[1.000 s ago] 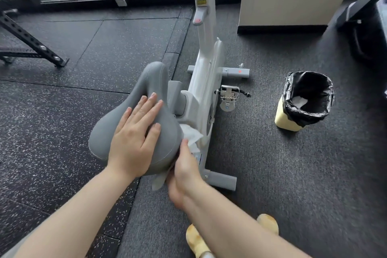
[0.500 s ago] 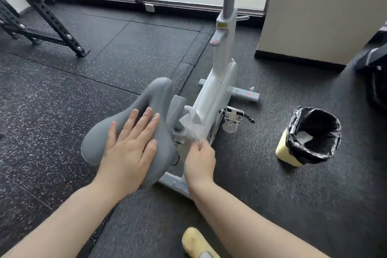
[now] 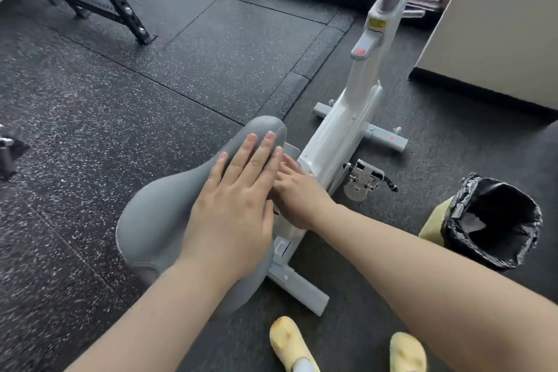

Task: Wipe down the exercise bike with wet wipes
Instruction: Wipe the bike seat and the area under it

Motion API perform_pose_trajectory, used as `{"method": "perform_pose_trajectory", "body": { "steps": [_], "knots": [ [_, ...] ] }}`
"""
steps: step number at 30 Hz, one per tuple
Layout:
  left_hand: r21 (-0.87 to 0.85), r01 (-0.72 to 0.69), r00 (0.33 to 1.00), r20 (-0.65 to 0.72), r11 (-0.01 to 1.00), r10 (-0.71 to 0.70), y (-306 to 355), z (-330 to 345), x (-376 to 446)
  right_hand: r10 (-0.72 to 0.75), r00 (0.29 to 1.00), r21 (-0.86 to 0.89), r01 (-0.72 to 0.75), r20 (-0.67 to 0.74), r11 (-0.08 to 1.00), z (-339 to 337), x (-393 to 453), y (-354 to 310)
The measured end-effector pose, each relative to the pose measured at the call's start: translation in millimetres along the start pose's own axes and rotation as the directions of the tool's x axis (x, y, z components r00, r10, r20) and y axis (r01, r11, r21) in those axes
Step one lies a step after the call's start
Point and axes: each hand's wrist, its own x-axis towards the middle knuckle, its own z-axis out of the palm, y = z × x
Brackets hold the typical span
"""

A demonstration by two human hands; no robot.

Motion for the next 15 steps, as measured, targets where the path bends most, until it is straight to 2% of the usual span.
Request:
{"method": "perform_pose_trajectory", "body": {
  "steps": [3, 7, 9, 15],
  "knots": [
    [-0.009, 0.079, 0.997, -0.005, 0.997, -0.079, -0.3, -0.7, -1.7, 0.051, 0.999, -0.046, -0.051, 0.010, 0.998, -13.6, 4.5, 25.5],
    [0.040, 0.263, 0.965, -0.013, 0.964, -0.263, 8.8, 1.3, 2.5, -0.153, 0.969, -0.046, 0.165, 0.194, 0.985, -12.6, 5.3, 30.4],
    [0.095, 0.351, 0.936, -0.041, 0.932, -0.348, 19.2, 4.0, 5.4, -0.226, 0.951, -0.056, 0.243, 0.209, 0.969, -15.0, 7.3, 36.4],
    [0.159, 0.525, 0.850, -0.143, 0.836, -0.507, 38.0, 7.8, 9.7, -0.283, 0.929, -0.033, 0.299, 0.237, 0.954, -16.0, 9.6, 43.0]
  ]
}}
